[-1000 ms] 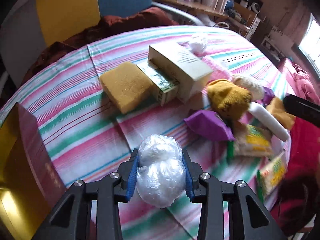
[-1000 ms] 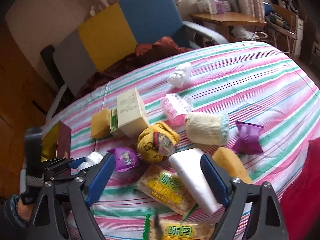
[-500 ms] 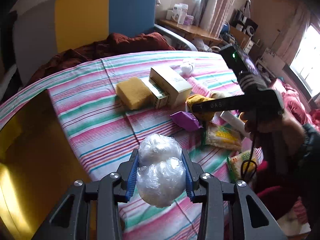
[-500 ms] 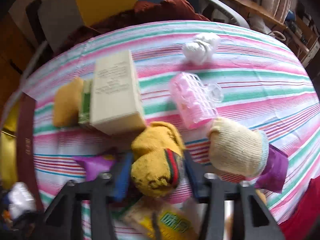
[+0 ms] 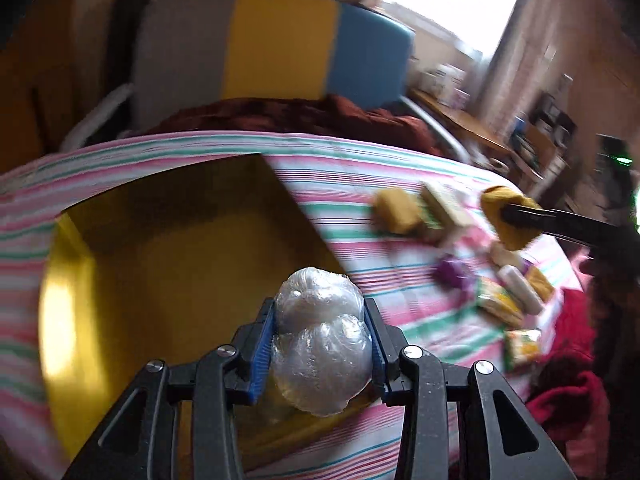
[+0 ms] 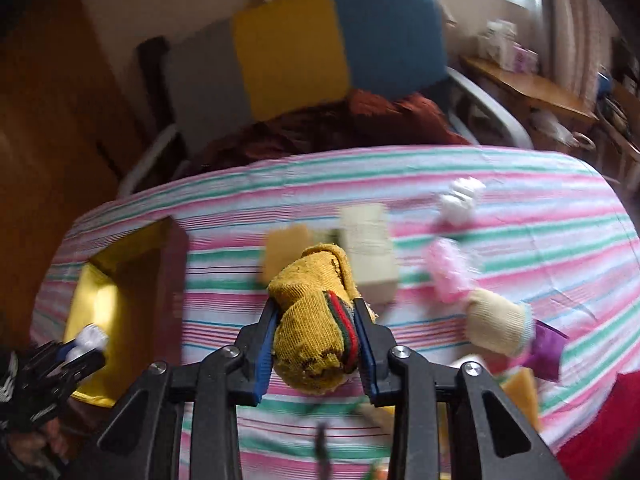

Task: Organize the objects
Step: 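Carry both items into the gold tray and open both tools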

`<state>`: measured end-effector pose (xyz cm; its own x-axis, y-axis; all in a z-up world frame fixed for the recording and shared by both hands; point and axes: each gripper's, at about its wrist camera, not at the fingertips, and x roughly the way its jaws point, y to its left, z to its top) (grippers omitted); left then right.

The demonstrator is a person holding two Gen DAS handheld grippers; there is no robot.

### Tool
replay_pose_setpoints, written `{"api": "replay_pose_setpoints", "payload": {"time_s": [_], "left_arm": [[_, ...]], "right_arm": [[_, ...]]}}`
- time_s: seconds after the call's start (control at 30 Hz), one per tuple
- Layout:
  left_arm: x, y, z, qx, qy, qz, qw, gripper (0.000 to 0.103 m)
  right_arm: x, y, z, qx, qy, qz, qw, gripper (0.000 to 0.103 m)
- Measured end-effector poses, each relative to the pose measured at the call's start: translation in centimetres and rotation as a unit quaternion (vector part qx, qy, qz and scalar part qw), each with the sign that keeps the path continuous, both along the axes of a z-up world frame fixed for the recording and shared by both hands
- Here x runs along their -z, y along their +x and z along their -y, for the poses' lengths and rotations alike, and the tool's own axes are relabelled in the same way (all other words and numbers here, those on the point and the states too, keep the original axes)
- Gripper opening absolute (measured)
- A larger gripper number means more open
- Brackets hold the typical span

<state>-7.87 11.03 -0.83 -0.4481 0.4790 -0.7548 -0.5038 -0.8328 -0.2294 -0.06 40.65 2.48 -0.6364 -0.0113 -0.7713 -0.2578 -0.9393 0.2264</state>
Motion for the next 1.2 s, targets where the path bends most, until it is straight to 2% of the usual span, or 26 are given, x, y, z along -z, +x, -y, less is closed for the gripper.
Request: {"api": "replay_pose_setpoints", "payload": {"time_s": [0.2, 0.27, 0.33, 0.43, 0.5, 0.77, 0.83, 0.97, 1.2], "left_arm": [[1.8, -0.7, 7.8, -0.097, -0.022, 0.004, 0.9950, 0.043], [2.3, -0.4, 10.1, -0.123, -0.023, 0.005, 0.9922, 0.050], [2.7, -0.1, 11.7, -0.143, -0.026, 0.005, 0.9893, 0.065], [2.9, 0.7, 14.1, -0.175, -0.021, 0.003, 0.9843, 0.084], [2.9, 1.1, 15.0, -0.189, -0.026, -0.003, 0.9815, 0.090], [1.7, 1.7, 16.0, -0.232, -0.027, -0.038, 0.9717, 0.096], [1.2, 1.8, 15.8, -0.231, -0.028, -0.051, 0.9713, 0.101], [0.4, 2.3, 14.9, -0.218, -0.040, -0.076, 0.9722, 0.102], [-0.1, 3.1, 13.1, -0.195, -0.053, -0.085, 0.9756, 0.102]], "right_arm": [[0.1, -3.5, 10.2, -0.119, -0.052, -0.012, 0.991, 0.034], [0.5, -4.4, 13.2, -0.151, -0.066, -0.010, 0.986, 0.036], [1.1, -5.4, 16.2, -0.183, -0.081, -0.004, 0.980, 0.040], [2.1, -6.0, 19.7, -0.216, -0.096, 0.007, 0.972, 0.054], [2.6, -5.9, 21.2, -0.224, -0.092, 0.017, 0.970, 0.061], [3.7, -4.4, 22.8, -0.222, -0.030, 0.033, 0.974, 0.063], [3.9, -4.1, 23.0, -0.212, -0.016, 0.029, 0.977, 0.063], [4.1, -3.3, 22.8, -0.192, -0.002, 0.019, 0.981, 0.063], [3.5, -2.1, 21.9, -0.168, 0.023, -0.001, 0.985, 0.063]]}}
